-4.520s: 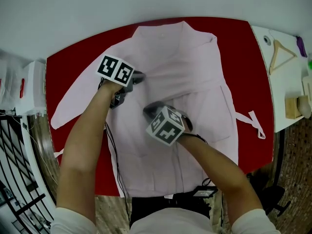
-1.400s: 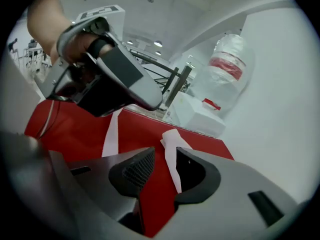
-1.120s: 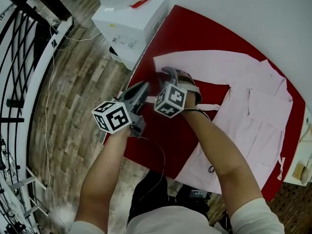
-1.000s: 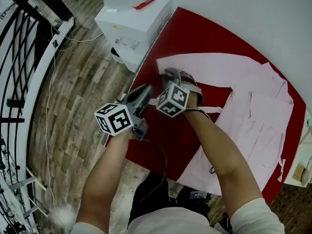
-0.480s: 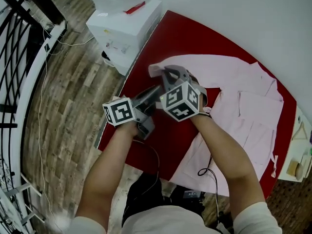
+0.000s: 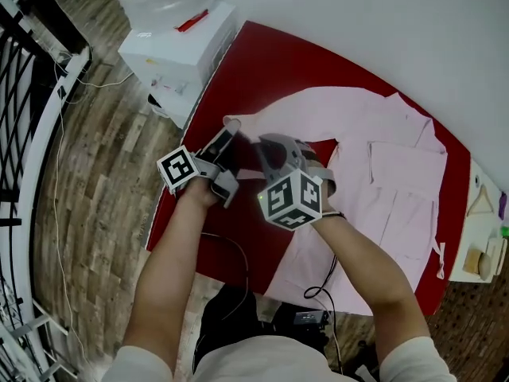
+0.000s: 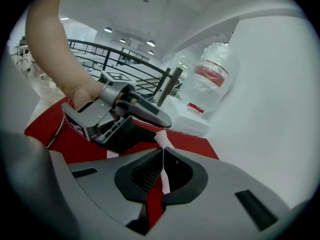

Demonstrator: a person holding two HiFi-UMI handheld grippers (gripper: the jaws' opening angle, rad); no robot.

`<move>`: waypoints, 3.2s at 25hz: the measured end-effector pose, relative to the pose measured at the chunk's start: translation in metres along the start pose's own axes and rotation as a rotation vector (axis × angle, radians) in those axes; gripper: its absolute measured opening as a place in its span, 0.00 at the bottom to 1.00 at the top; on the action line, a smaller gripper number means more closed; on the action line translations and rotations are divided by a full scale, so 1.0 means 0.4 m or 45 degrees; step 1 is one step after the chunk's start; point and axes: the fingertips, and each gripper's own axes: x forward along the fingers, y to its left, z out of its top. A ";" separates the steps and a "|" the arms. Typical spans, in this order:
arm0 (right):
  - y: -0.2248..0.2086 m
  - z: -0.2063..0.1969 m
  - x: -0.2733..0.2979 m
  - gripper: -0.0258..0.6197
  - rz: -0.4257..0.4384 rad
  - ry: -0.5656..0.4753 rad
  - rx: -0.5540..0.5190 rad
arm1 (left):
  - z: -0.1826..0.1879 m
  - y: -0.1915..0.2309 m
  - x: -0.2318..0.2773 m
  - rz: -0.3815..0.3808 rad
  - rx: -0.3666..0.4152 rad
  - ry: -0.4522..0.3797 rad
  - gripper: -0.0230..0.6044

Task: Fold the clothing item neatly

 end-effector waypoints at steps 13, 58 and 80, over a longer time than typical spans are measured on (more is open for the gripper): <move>0.053 -0.014 -0.035 0.07 -0.011 0.033 -0.137 | 0.008 0.014 0.039 0.258 0.333 0.201 0.06; -0.359 -0.552 -0.695 0.07 -0.478 -0.170 1.075 | -0.946 -0.474 0.713 -0.181 1.215 0.871 0.06; -0.227 -0.999 -0.789 0.07 -0.621 0.025 1.556 | -1.352 -0.181 0.769 -0.029 1.361 1.296 0.07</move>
